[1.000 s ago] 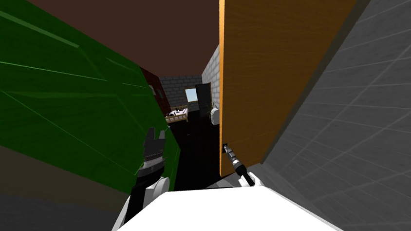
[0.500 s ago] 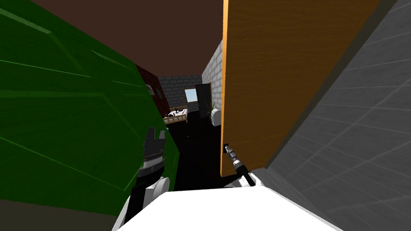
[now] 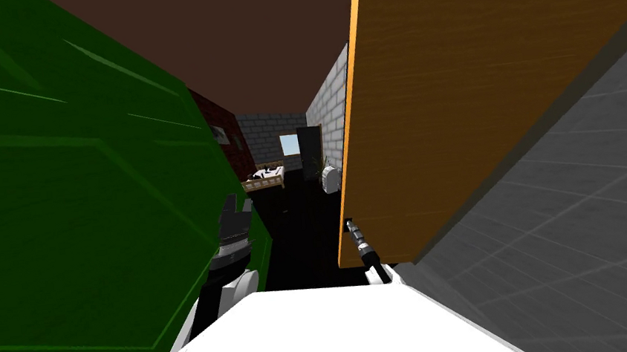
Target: Push the door open
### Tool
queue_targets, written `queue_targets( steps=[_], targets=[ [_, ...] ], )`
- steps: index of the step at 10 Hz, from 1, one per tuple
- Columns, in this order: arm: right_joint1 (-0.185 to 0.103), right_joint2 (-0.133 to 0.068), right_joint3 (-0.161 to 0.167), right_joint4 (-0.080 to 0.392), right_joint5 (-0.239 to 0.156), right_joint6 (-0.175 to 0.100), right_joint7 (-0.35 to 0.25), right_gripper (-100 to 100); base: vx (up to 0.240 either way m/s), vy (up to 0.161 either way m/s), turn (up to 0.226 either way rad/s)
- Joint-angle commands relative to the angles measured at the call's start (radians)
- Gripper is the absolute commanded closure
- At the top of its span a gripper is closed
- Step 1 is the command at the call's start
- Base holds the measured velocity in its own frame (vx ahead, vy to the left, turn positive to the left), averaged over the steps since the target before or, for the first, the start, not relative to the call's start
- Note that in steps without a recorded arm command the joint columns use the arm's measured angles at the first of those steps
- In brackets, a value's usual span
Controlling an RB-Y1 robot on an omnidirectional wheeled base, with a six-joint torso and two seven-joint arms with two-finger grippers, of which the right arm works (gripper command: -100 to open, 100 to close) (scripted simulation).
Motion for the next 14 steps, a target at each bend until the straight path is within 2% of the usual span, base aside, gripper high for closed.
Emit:
queue_targets(
  steps=[1,3,5,6,7,13,14],
  targets=[
    [-0.013,-0.017,-0.033,0.012,-0.020,0.000,0.010,100,0.178,0.086,-0.048],
    [-0.015,-0.018,-0.060,0.015,-0.039,0.005,0.025,100,0.183,0.108,-0.076],
    [-0.015,-0.018,-0.060,0.034,-0.039,0.005,0.025,100,0.086,0.039,-0.032],
    [-0.015,-0.018,-0.060,0.015,-0.039,0.005,0.025,100,0.008,-0.018,0.023],
    [-0.017,-0.018,-0.081,0.017,-0.052,0.009,0.037,100,0.066,0.036,-0.018],
    [-0.021,-0.017,-0.140,0.023,-0.092,0.019,0.070,100,0.152,0.094,-0.083],
    [-0.021,-0.017,-0.132,0.026,-0.087,0.018,0.065,-100,-0.059,0.071,-0.059]
  ],
)
